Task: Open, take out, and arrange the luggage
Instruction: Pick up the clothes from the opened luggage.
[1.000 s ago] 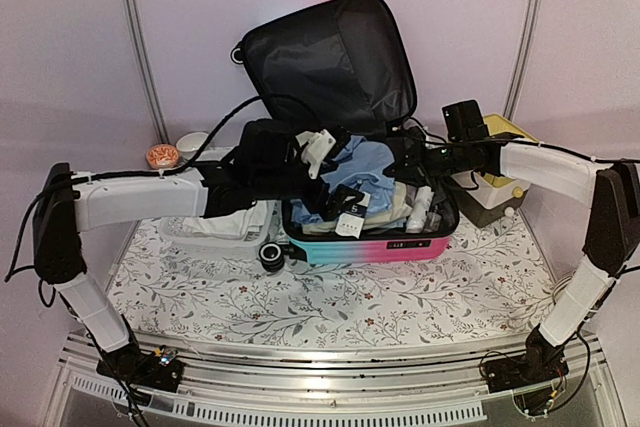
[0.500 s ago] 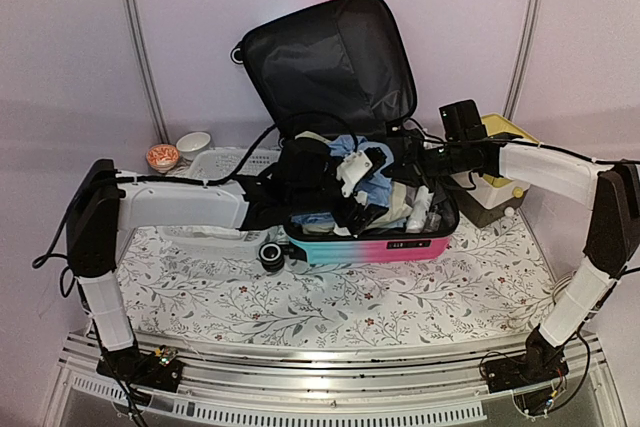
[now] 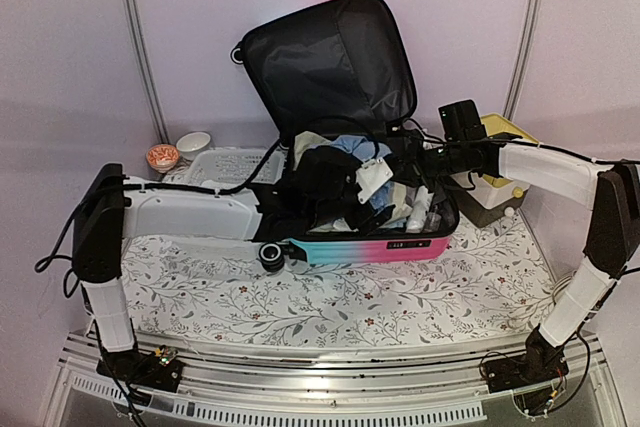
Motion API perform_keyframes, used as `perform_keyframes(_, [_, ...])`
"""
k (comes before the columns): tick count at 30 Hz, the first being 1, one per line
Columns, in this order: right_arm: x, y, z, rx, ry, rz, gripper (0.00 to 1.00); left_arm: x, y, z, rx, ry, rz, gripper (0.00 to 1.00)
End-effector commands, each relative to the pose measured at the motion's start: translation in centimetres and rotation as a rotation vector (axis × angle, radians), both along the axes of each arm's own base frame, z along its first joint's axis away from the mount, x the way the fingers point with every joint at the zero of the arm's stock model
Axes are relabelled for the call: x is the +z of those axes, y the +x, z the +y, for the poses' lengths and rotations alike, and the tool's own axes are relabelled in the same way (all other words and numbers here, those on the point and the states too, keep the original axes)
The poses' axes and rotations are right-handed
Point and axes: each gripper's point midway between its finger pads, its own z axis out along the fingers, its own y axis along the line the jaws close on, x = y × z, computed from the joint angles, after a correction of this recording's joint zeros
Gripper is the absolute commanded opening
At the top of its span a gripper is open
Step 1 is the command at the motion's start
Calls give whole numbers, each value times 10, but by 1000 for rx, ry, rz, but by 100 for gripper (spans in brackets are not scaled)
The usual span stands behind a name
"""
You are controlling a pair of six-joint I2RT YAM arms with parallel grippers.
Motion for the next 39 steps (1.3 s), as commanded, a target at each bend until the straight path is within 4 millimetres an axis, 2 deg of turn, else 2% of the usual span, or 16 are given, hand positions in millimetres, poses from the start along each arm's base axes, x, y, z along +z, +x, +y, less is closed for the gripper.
perform_keyframes(1, [19,-3,5,14,30,-40,2,39,-31,5,-61,-5,-110,98])
perform_keyframes(3, [20,-3,5,15,30,-42,2,45,-42,4,-129,-30,-102,98])
perform_keyframes(5, [21,-3,5,17,33,-43,2,45,-42,0,-176,-36,-60,98])
perform_keyframes(8, [22,-4,5,18,35,-47,2,29,-29,-10,-209,1,32,98])
perform_keyframes(12, [24,-5,4,14,36,-52,2,18,-18,-17,-224,32,64,98])
perform_keyframes(18, [27,-6,4,16,41,-55,2,19,3,-10,-243,-26,175,98])
perform_keyframes(19, [28,-6,4,16,42,-57,2,19,1,-10,-261,-33,206,98])
perform_keyframes(20, [28,-6,3,15,42,-59,2,9,7,-11,-264,-28,241,98])
perform_keyframes(24, [29,-6,3,16,42,-63,2,-17,7,-16,-286,30,334,98])
perform_keyframes(29, [25,-6,4,17,41,-52,2,-28,4,-19,-290,60,392,98])
perform_keyframes(33, [27,-6,4,15,49,-51,2,-37,2,-19,-223,108,356,98])
perform_keyframes(36, [33,-7,6,22,73,-49,2,-45,4,-17,-112,163,251,98])
perform_keyframes(39, [39,-9,9,31,109,-43,2,-44,1,-19,-40,179,154,98])
